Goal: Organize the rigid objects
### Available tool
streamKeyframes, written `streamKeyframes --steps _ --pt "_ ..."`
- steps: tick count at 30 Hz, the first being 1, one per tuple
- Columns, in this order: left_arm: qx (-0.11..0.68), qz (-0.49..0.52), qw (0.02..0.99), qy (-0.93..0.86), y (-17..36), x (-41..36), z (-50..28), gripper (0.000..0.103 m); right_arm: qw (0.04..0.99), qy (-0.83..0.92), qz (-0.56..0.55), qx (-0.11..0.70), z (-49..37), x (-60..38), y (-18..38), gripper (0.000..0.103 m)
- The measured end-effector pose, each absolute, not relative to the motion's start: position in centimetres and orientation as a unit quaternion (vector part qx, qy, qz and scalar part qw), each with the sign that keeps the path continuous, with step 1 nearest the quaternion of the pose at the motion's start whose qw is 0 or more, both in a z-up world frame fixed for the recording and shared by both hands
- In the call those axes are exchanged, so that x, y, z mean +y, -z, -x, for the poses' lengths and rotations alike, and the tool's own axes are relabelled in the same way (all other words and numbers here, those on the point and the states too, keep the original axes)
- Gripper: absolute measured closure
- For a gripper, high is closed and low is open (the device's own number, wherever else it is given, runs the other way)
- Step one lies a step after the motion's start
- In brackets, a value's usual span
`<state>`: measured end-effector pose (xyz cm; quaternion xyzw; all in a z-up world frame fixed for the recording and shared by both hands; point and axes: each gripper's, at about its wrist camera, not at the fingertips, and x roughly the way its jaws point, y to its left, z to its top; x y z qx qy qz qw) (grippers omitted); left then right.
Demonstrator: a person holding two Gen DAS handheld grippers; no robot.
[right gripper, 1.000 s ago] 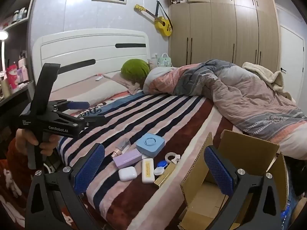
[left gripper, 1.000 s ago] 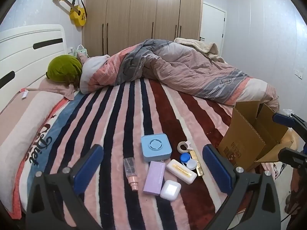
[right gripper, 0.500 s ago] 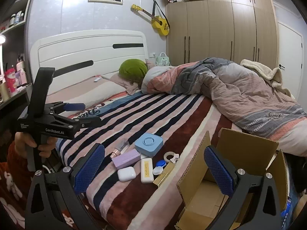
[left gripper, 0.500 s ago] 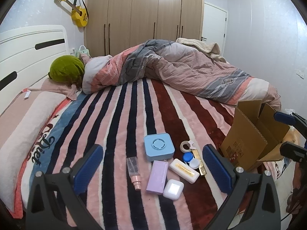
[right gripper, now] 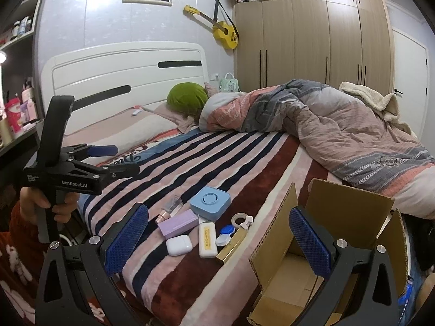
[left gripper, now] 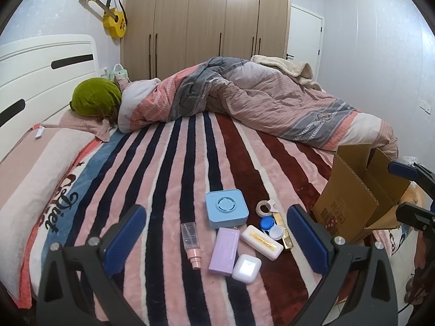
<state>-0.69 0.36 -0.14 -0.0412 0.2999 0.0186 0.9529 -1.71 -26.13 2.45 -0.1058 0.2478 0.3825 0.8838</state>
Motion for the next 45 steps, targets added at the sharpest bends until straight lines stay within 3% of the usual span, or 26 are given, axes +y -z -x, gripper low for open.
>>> streamKeyframes --steps 37,45 --pt "0.295 0.050 0.954 -0.017 -0.2 1.5 0.5 0.000 0.884 -0.380 0.114 0.247 2.1 -25.5 -2.2 0.000" --pt "0.274 0.050 0.960 -0.013 0.3 4.0 0.4 0.000 0.869 -0.419 0.162 0.206 5.8 -21.3 -2.2 0.000"
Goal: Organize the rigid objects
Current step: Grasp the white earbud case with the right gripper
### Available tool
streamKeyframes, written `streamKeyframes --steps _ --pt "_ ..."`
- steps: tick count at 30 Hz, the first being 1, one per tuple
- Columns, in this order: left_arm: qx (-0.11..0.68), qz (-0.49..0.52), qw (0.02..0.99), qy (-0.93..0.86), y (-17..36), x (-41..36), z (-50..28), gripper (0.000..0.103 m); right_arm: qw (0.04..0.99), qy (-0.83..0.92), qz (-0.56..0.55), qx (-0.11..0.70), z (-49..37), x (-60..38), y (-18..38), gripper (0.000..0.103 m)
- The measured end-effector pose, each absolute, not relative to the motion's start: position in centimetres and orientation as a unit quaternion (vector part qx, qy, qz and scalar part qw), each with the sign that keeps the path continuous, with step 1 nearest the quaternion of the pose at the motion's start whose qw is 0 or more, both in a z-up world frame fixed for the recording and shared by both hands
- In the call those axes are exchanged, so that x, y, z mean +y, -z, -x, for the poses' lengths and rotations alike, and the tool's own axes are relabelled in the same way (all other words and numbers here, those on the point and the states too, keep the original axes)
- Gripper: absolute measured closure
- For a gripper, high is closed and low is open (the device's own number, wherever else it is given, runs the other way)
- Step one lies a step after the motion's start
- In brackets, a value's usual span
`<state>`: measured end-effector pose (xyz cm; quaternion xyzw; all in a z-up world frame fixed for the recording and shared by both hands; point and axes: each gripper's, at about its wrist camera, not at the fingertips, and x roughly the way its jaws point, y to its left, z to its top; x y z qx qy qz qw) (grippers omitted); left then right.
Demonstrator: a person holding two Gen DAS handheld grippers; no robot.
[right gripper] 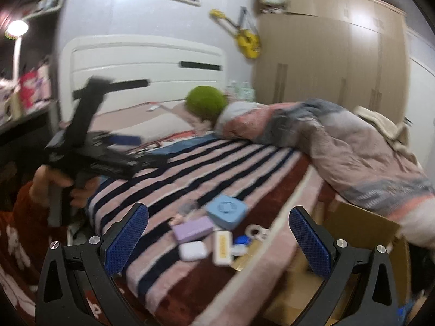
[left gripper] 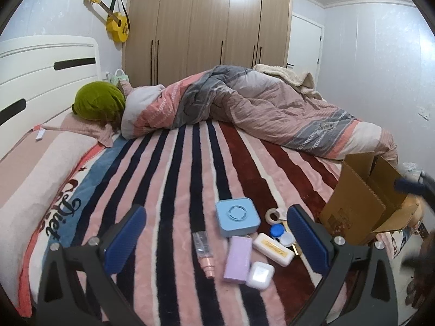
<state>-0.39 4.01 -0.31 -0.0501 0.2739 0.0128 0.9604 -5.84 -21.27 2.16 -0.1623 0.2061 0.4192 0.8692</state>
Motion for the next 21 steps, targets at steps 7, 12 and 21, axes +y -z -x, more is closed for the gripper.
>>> streamKeyframes --steps 7,12,21 --pt "0.292 0.055 0.955 -0.005 3.3 6.8 -0.4 0.000 0.836 -0.447 0.137 0.289 5.8 -15.8 6.0 0.010" --pt "0.310 0.040 0.950 -0.019 5.9 8.0 -1.3 0.000 0.837 -0.387 0.111 0.371 3.0 -14.7 13.3 0.022" --pt "0.316 0.028 0.948 -0.001 8.7 8.9 -2.2 0.000 0.835 -0.353 0.137 0.398 -0.2 -13.2 17.5 0.035"
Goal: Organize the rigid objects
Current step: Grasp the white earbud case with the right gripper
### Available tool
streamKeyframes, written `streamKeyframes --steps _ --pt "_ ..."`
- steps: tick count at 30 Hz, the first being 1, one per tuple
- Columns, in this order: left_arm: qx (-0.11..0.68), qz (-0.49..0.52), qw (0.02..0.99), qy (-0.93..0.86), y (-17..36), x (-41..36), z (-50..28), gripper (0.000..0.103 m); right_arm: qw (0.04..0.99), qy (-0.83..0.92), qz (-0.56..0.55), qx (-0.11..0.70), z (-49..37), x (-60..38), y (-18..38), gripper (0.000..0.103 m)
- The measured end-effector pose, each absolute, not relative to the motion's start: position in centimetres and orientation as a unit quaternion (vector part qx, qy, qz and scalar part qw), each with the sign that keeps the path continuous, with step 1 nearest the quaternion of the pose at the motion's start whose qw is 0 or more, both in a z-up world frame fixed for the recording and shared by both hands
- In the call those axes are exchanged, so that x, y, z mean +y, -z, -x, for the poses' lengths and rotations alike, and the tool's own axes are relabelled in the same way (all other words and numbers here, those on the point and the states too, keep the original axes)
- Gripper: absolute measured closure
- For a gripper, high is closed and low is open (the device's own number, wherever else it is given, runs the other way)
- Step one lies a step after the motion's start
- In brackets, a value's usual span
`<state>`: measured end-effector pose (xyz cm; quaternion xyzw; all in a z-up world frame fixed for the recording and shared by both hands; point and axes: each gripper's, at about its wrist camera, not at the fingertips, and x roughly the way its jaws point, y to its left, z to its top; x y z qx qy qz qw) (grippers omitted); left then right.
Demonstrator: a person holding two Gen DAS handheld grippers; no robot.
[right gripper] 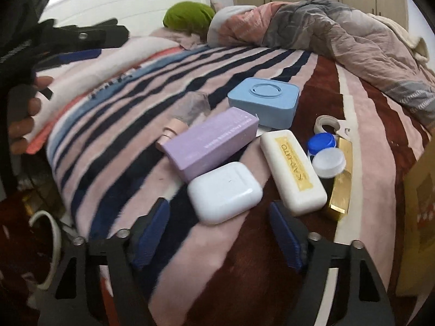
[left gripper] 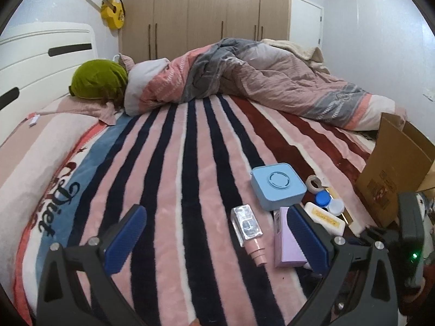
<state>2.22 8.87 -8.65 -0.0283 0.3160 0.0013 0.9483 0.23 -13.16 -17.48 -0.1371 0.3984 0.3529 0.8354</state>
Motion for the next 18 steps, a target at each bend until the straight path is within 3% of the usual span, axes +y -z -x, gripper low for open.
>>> streamKeyframes --steps 3,5,10,16,18 --pt "0.324 0.037 0.945 0.024 9.1 9.0 -2.2 0.000 0.832 -0.363 0.158 0.388 -1.0 -12.6 17.5 0.038" --pt "0.330 0.050 0.942 0.047 9.3 9.1 -2.2 0.000 0.827 -0.372 0.175 0.383 -1.4 -12.2 17.6 0.049" --pt "0.328 0.111 0.929 0.131 8.9 9.4 -2.0 0.001 0.825 -0.381 0.190 0.371 -1.2 -12.0 17.1 0.050" --pt "0.350 0.102 0.905 0.219 7.2 6.0 -2.4 0.001 0.835 -0.400 0.201 0.320 0.7 -12.7 13.6 0.050" --pt "0.360 0.104 0.893 0.250 6.3 4.6 -2.5 0.006 0.843 -0.407 0.203 0.288 1.5 -12.9 11.4 0.050"
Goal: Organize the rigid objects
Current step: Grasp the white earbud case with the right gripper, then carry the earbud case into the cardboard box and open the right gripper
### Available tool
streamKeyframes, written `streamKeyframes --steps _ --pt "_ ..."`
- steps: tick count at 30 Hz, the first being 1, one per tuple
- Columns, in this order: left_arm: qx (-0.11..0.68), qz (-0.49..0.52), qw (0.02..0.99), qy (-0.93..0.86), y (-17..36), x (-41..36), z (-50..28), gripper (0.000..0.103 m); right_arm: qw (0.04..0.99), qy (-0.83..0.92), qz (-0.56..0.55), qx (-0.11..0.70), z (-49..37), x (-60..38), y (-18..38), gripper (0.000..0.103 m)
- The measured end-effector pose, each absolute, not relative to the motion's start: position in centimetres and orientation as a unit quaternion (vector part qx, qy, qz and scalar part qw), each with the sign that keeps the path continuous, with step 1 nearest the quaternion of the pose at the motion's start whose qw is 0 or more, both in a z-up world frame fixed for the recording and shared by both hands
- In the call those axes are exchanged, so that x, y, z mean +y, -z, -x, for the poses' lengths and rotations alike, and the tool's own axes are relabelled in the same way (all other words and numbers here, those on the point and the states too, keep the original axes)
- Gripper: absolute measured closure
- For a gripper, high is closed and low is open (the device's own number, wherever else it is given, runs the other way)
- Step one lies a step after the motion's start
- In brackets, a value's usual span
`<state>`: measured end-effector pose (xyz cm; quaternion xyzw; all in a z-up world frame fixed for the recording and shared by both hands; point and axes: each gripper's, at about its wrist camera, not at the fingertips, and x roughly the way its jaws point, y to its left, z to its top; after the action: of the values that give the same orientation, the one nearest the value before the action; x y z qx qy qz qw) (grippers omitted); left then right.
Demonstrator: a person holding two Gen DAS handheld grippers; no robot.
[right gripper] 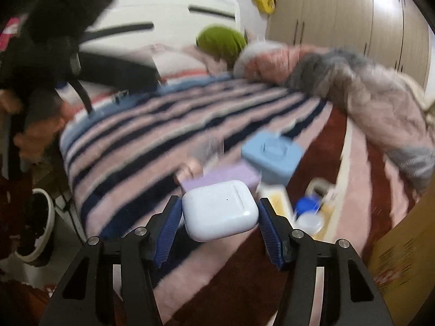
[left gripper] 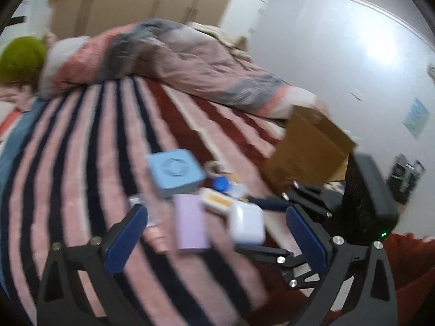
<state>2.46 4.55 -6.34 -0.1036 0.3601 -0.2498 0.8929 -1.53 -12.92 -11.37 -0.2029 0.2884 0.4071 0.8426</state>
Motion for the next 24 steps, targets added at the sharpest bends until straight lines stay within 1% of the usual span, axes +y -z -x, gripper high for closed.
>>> streamKeyframes --steps 1,2,4,5,7,8,10,13,17,24 --pt "0.364 0.102 0.887 0.267 5.6 3.6 -2.6 0.010 0.845 -0.412 0.205 0.273 1.9 -13.0 10.3 0.050" --pt "0.365 0.100 0.882 0.279 5.0 2.9 -2.8 0.012 0.847 -0.418 0.207 0.256 2.2 -13.1 8.8 0.050" --pt "0.366 0.096 0.874 0.304 3.5 1.1 -2.9 0.022 0.852 -0.421 0.211 0.229 2.7 -13.4 6.8 0.050" --pt "0.365 0.095 0.871 0.315 2.7 0.2 -3.0 0.026 0.856 -0.420 0.213 0.213 2.9 -13.6 5.6 0.050" --pt "0.358 0.090 0.867 0.335 1.1 -1.7 -3.0 0.045 0.864 -0.413 0.218 0.187 3.2 -14.3 3.7 0.050" --pt "0.354 0.082 0.869 0.334 0.3 -2.5 -3.1 0.048 0.868 -0.409 0.219 0.177 3.3 -14.7 3.0 0.050" --pt "0.351 0.056 0.879 0.319 -0.9 -4.5 -3.6 0.066 0.878 -0.393 0.222 0.161 3.3 -15.8 1.9 0.050" --pt "0.353 0.043 0.873 0.335 -2.4 -7.7 -4.8 0.067 0.892 -0.369 0.214 0.151 3.1 -18.2 0.5 0.050" --pt "0.359 0.013 0.863 0.356 -3.2 -12.9 -6.8 0.067 0.906 -0.337 0.204 0.158 1.8 -22.3 -0.8 0.050" --pt "0.410 -0.009 0.826 0.387 -2.0 -20.9 -12.1 0.067 0.914 -0.286 0.172 0.231 -2.1 -29.6 -1.1 0.050"
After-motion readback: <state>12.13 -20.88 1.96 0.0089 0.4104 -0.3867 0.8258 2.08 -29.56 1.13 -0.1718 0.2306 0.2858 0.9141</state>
